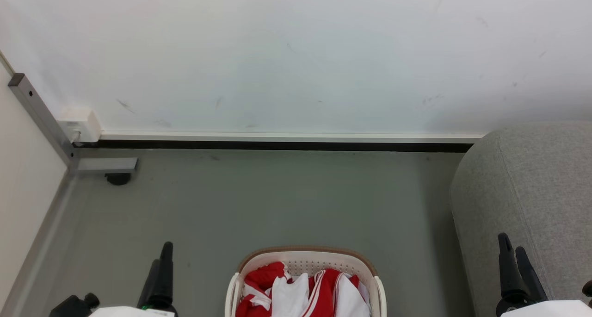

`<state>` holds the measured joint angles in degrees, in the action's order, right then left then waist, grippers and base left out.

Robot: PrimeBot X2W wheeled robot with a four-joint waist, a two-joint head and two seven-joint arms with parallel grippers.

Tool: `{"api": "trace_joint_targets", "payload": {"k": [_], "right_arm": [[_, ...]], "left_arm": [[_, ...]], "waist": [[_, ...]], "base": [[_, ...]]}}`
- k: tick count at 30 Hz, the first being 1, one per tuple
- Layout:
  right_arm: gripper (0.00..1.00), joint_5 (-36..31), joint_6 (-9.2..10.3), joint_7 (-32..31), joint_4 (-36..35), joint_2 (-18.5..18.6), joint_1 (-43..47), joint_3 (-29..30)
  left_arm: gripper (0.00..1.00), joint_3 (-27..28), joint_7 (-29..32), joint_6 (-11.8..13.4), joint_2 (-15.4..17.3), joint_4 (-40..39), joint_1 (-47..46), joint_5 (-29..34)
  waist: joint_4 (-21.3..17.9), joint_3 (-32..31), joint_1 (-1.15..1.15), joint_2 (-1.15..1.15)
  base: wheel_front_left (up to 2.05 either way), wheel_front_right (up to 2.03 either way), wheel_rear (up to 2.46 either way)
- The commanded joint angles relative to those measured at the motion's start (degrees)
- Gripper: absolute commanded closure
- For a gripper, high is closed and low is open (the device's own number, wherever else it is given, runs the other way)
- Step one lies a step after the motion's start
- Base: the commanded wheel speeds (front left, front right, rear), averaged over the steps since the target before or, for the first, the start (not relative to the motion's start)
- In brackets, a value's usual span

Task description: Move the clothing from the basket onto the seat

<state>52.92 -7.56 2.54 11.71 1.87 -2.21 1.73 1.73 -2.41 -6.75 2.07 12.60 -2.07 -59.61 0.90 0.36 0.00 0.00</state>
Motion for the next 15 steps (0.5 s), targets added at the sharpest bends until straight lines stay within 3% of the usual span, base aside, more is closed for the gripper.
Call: {"api": "trace_joint_targets", "payload": {"k": [1, 15], "right_arm": [[0.0, -1.8, 0.04, 0.5, -1.0, 0.6, -0.2, -0.2], [0.0, -13.4, 0.06, 3.2, -1.7, 0.7, 0.4, -1.6]], "left_arm": [[0.0, 0.0, -0.7, 0.1, 0.6, -1.1, -0.3, 2.0], [0.0, -1.2, -3.3, -0.3, 0.7, -2.4, 0.2, 13.5]], "waist": [[0.0, 0.0, 0.0, 0.0], [0.4, 0.0, 0.0, 0.0]], "base": [[0.0, 0.0, 0.0], [0.0, 0.0, 0.0]]}}
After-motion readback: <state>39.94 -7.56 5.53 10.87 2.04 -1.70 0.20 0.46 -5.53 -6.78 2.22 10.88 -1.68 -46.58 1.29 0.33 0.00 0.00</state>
